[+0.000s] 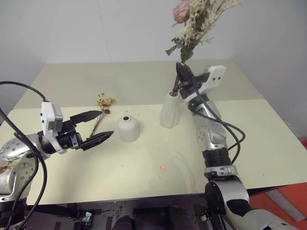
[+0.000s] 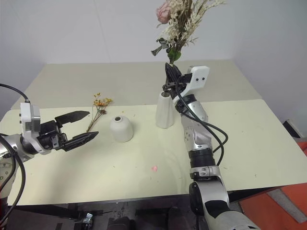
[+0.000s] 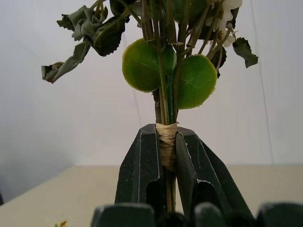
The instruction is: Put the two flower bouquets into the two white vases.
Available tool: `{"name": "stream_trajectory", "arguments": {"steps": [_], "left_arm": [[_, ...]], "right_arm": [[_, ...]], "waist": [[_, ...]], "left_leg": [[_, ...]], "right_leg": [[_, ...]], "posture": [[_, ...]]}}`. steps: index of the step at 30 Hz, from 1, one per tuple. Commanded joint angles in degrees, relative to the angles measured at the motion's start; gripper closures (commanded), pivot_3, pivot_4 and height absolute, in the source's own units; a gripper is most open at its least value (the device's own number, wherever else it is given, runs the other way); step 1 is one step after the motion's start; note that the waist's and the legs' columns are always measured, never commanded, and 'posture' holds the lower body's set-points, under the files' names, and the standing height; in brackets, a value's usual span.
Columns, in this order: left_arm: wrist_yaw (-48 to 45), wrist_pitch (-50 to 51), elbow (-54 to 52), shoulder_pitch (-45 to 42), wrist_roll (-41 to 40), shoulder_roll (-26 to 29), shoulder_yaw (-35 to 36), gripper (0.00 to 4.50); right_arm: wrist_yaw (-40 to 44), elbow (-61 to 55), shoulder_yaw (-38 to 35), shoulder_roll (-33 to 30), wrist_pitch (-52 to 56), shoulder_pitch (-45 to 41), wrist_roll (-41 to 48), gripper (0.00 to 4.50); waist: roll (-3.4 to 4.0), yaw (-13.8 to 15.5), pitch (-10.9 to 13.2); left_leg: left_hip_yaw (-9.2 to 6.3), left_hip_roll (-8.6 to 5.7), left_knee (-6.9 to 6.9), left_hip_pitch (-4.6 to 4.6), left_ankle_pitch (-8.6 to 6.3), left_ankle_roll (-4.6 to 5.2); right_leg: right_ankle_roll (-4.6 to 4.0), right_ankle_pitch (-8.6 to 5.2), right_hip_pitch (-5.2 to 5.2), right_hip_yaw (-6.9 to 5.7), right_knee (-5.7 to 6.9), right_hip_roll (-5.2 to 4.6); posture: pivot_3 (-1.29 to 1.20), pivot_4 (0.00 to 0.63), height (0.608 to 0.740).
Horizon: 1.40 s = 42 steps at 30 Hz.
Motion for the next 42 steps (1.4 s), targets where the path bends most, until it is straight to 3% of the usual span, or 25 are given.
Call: {"name": "stream_trajectory", "arguments": {"steps": [1, 6, 13, 18, 26, 29, 32, 35, 37, 42], "left_arm": [[0.5, -0.4, -2.4, 0.3, -0.6, 0.1, 1.3, 0.0], [0.7, -0.6, -2.4, 0.3, -0.5, 0.0, 1.2, 0.0], [0.4, -1.0, -1.6, -0.1, -0.2, 0.0, 0.9, 0.0], [0.5, -1.3, -0.9, 0.1, 0.2, -0.1, 1.2, 0.0], [2.5, -2.3, 0.6, 0.0, 1.9, -0.7, 2.3, 0.0], [13.9, 0.8, 2.8, -1.9, 7.4, -1.1, 2.5, 0.0], [28.6, 10.4, 3.9, -5.3, 11.5, -1.3, 2.4, 0.0], [35.5, 20.6, 2.9, -8.3, 12.3, -0.5, 1.4, 0.0], [37.0, 25.0, 2.9, -10.2, 12.3, 0.1, 0.3, 0.0], [35.9, 39.7, 15.8, -24.9, 14.4, 3.5, -9.1, 0.0]], "right_arm": [[0.8, -0.9, 0.6, 0.0, -2.2, -1.3, -1.0, 4.29], [2.1, -1.2, 0.9, 0.3, -2.1, -0.5, -1.0, 4.29], [3.5, -3.2, 1.2, 0.1, -2.2, 1.3, -1.1, 1.9], [4.9, -10.3, 2.8, -0.7, 0.1, 7.0, -0.4, 0.11], [2.9, -17.1, 3.3, -2.4, 3.2, 11.7, -1.7, 0.05], [4.3, -22.3, 3.4, -5.2, 6.9, 15.0, -0.5, 0.05], [5.2, -28.9, 2.7, -10.1, 14.7, 18.4, 1.6, 0.05], [6.9, -35.3, 2.8, -17.4, 26.5, 20.2, 3.9, 0.05], [7.8, -38.4, 3.6, -21.9, 32.3, 20.6, 3.9, 0.05], [12.6, -47.4, 3.9, -35.2, 49.3, 19.9, 8.3, 0.05]], "waist": [[0.0, 0.0, 0.0], [0.0, 0.0, 0.0], [0.0, 0.0, 0.0], [0.0, 0.1, 0.0], [-0.01, 0.1, 0.0], [-0.01, 0.3, 0.0], [-0.02, 0.9, 0.0], [-0.03, 1.4, 0.0], [-0.04, 1.5, 0.0], [-0.08, 1.9, 0.0]], "left_leg": [[0.0, 0.0, 0.0, 0.0, 0.0, 0.0], [0.0, 0.0, 0.0, 0.0, 0.0, 0.0], [-0.01, 0.0, 0.0, 0.0, 0.0, 0.0], [-0.01, 0.0, -0.02, 0.0, 0.0, 0.0], [-0.02, 0.0, -0.02, 0.03, 0.01, -0.01], [-0.03, -0.01, -0.03, 0.02, 0.01, -0.01], [-0.05, -0.04, -0.01, 0.01, 0.01, -0.02], [-0.06, -0.04, -0.01, 0.01, 0.01, -0.01], [-0.07, -0.05, -0.02, -0.01, 0.01, -0.01], [-0.17, -0.11, 0.02, 0.04, 0.03, -0.01]], "right_leg": [[0.0, 0.0, 0.0, 0.0, 0.0, 0.0], [0.0, 0.0, 0.0, 0.0, 0.0, 0.0], [0.0, 0.0, 0.0, 0.0, 0.01, 0.0], [0.0, 0.0, 0.0, -0.01, 0.0, 0.0], [-0.01, 0.0, 0.0, -0.01, 0.03, 0.02], [-0.01, 0.0, 0.0, -0.02, 0.0, 0.01], [0.0, 0.0, 0.01, -0.02, 0.02, -0.02], [0.0, 0.0, 0.01, -0.02, 0.01, -0.02], [0.01, 0.0, 0.02, -0.04, -0.03, -0.02], [0.03, -0.01, 0.16, -0.15, -0.03, 0.03]], "posture": [[0.0, 0.15, 0.74], [0.0, 0.15, 0.74], [0.0, 0.15, 0.74], [0.0, 0.15, 0.74], [0.0, 0.15, 0.74], [0.0, 0.15, 0.74], [0.0, 0.15, 0.74], [0.0, 0.15, 0.74], [0.0, 0.15, 0.74], [0.0, 0.15, 0.74]]}}
